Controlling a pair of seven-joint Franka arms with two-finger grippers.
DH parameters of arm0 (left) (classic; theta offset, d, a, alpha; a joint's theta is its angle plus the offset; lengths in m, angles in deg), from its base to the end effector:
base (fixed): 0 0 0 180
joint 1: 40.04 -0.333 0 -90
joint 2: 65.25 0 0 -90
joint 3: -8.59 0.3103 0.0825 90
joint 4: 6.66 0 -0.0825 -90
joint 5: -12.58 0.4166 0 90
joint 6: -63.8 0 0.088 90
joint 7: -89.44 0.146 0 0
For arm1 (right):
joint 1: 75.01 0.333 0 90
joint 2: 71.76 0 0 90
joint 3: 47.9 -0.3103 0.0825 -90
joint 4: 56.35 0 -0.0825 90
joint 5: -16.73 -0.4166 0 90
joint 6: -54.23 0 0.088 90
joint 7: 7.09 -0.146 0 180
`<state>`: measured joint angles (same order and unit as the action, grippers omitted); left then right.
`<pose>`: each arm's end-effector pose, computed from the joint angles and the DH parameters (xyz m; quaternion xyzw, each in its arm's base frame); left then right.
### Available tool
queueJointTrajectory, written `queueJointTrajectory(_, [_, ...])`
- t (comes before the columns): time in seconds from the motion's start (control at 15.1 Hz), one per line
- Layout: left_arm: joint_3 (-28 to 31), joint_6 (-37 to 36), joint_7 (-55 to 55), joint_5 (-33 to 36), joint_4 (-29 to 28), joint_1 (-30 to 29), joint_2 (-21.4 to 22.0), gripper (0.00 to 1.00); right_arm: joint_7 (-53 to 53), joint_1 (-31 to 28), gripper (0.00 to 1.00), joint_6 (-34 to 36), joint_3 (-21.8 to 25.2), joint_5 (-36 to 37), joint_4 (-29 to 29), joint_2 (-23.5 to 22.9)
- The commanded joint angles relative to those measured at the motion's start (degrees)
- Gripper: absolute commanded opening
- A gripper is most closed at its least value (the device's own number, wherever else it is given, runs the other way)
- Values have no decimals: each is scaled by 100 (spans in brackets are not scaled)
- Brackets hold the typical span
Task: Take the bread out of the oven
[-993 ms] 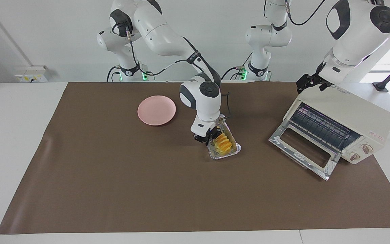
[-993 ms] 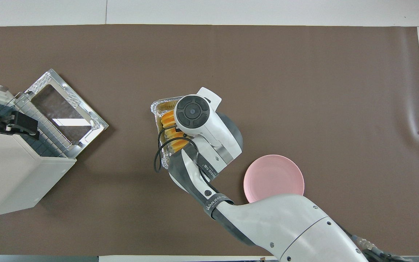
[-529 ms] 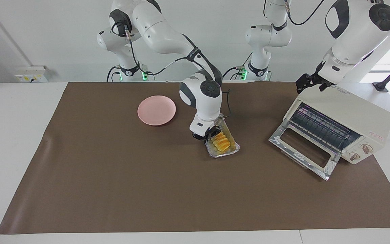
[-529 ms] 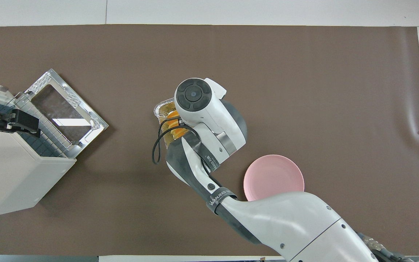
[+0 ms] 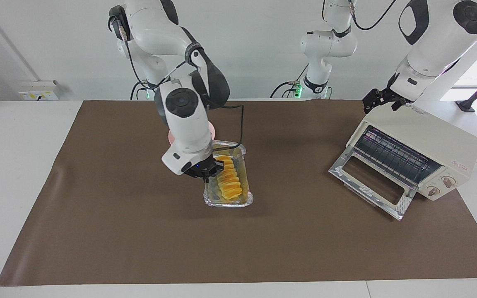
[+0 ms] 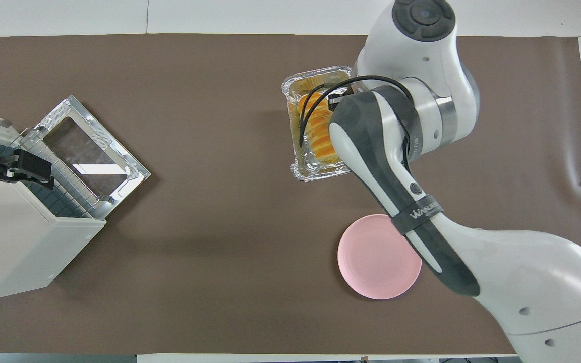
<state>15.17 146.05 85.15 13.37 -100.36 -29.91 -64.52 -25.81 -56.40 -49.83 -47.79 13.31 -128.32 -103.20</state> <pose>0.5573 -0.0321 0.5453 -0.9956 -0.0066 0.0928 0.0125 0.7054 0.2439 0.3936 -0.9995 0.0089 0.0037 0.0288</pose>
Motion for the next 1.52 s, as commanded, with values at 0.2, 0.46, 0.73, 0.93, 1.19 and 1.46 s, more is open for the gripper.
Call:
queueJointTrajectory(0.2, [1,19,7,-17,1,-37,94,100,834,-779,0,-587,-11,-107,-1027,226])
queueJointTrajectory(0.46, [9,19,-1,-17,10,-46,94,100,958,-1026,0,-1422,-11,-125,-1705,183])
queueJointTrajectory(0.73, [1,19,-1,-17,10,-46,94,100,985,-1141,0,-1810,-29,-194,-2005,209])
queueJointTrajectory(0.93, [1,19,-1,-17,10,-46,94,100,809,-1132,0,-2030,-20,-248,-2181,253])
queueJointTrajectory(1.19, [1,19,-10,-17,10,-46,102,100,773,-1123,100,-2022,-29,-239,-2164,253])
queueJointTrajectory(1.46, [10,19,-10,-17,10,-46,102,100,782,-1123,100,-1733,-38,-230,-2085,340])
